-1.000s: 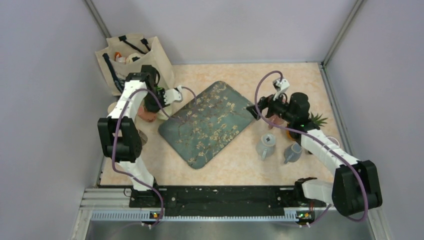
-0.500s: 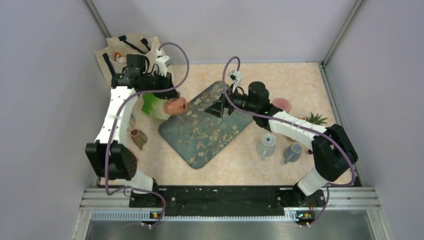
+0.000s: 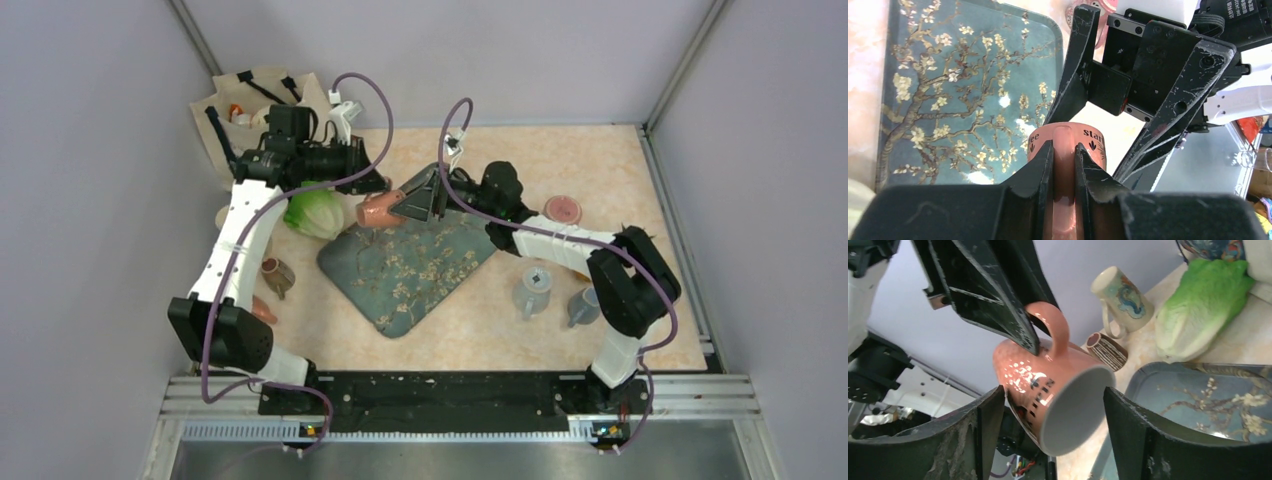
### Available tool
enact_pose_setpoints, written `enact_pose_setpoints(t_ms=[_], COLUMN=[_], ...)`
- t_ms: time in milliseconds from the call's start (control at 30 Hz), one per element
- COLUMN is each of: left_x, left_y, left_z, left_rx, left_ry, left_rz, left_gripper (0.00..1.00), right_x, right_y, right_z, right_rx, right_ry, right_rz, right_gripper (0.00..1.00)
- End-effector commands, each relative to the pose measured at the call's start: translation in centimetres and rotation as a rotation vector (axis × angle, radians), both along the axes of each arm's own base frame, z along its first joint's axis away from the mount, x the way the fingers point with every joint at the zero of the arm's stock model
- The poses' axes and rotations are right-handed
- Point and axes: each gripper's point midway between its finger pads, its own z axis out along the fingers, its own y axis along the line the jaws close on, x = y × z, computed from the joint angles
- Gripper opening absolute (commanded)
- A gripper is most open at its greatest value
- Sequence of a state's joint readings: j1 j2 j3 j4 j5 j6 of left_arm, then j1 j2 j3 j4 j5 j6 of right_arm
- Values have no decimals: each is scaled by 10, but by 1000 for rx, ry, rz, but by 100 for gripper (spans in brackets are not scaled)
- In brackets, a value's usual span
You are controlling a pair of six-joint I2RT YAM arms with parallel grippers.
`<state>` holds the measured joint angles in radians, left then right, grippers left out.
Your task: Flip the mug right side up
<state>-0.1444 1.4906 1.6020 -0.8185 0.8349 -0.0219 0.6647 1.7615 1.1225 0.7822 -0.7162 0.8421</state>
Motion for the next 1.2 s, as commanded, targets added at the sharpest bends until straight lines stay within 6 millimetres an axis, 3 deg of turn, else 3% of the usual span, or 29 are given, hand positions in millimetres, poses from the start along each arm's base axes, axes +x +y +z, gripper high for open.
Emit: enact_pose_setpoints(t_ms=[0,67,200,267,300,367,400,433,567,733,900,1000,1167], left_x=[6,10,19,24,29,41,48,55,72,60,49,44,35], left_y=[-17,-25,-31,-25,-19,-1,10,21,59,89,142,162,166], left_z=[27,28,29,24,19,11,8,7,6,-14,-54,-66,-81], left_rx=[-66,-75,-104,-76,-52,-9,6,16,81,352,689,764,797], left_ry=[-70,-77,-62,-72,-73,-65,-61,-60,-99,-216,-183,-170,-162], left_rz=[-43,-54,-42,-19,12,108,159,206,329,219,216,223,180], left_gripper=[0,0,0,0,3,45,80,97,99,99,99,99,99], right_x=[-23,-35,-43,-31,-18,12,24,36,68,101,100,96,97], right_y=[10,16,14,9,7,-5,-12,-22,-64,-123,-160,-170,-187], right_z=[48,49,54,50,35,9,-3,-15,-58,-117,-172,-187,-196], right_rx=[122,148,184,146,70,-104,-195,-298,-660,-1081,-1342,-1400,-1451], right_ry=[-106,-99,-88,-84,-34,-74,-91,-112,-159,-111,70,120,149], right_rz=[106,177,239,190,133,-24,-92,-155,-321,-444,-370,-360,-398], right_gripper=[66,50,0,0,0,0,0,0,0,0,0,0,0])
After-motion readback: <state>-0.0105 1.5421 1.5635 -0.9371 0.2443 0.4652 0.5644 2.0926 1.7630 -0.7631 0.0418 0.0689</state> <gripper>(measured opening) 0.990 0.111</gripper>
